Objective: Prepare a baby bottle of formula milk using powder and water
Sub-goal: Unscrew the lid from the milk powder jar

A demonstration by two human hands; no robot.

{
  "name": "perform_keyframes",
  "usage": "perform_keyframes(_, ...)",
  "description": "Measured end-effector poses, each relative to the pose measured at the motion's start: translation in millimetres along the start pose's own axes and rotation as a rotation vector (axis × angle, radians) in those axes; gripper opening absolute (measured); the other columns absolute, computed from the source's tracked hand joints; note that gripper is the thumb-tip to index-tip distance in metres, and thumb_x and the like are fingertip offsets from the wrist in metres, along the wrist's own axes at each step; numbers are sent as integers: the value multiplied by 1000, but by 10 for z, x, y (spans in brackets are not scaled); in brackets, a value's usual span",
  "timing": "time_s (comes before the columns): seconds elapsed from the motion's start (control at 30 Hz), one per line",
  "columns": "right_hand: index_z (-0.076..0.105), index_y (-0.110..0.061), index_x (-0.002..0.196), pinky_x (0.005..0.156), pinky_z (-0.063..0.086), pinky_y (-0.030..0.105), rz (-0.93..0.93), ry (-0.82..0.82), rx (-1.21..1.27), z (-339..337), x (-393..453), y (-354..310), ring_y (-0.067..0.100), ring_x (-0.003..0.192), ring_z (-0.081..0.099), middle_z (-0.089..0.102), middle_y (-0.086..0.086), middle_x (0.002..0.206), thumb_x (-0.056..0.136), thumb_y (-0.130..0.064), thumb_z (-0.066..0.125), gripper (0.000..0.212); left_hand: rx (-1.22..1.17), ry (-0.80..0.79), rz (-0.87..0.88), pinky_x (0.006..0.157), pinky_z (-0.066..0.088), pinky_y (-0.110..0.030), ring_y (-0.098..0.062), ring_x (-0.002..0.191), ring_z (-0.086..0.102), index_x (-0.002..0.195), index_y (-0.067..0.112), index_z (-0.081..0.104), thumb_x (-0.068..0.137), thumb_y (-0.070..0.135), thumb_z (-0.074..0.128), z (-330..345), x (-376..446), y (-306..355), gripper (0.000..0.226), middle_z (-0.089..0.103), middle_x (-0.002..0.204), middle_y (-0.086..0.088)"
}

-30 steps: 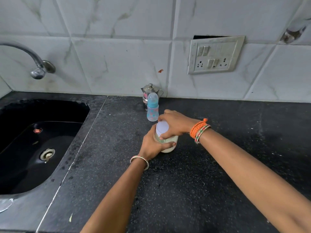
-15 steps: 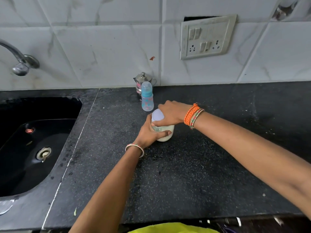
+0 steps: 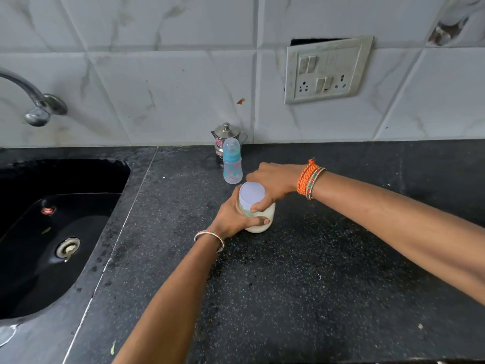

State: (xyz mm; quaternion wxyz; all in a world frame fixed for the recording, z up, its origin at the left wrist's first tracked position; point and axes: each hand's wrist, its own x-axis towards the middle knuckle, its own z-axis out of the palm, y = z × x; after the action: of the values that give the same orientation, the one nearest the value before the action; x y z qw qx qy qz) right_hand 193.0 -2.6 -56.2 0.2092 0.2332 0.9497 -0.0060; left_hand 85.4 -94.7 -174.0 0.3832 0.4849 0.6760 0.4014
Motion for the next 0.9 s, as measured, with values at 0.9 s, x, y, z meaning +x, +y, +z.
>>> perform_keyframes(0.9, 52, -17, 117, 62, 36, 31, 336, 519, 92, 492, -120, -487, 30, 82, 63, 60, 10, 101, 82, -61, 46, 56, -58, -24, 45, 86, 46, -18, 4, 99, 55, 120, 42, 34, 48, 41, 81, 33, -135, -25, 87, 58, 107, 20)
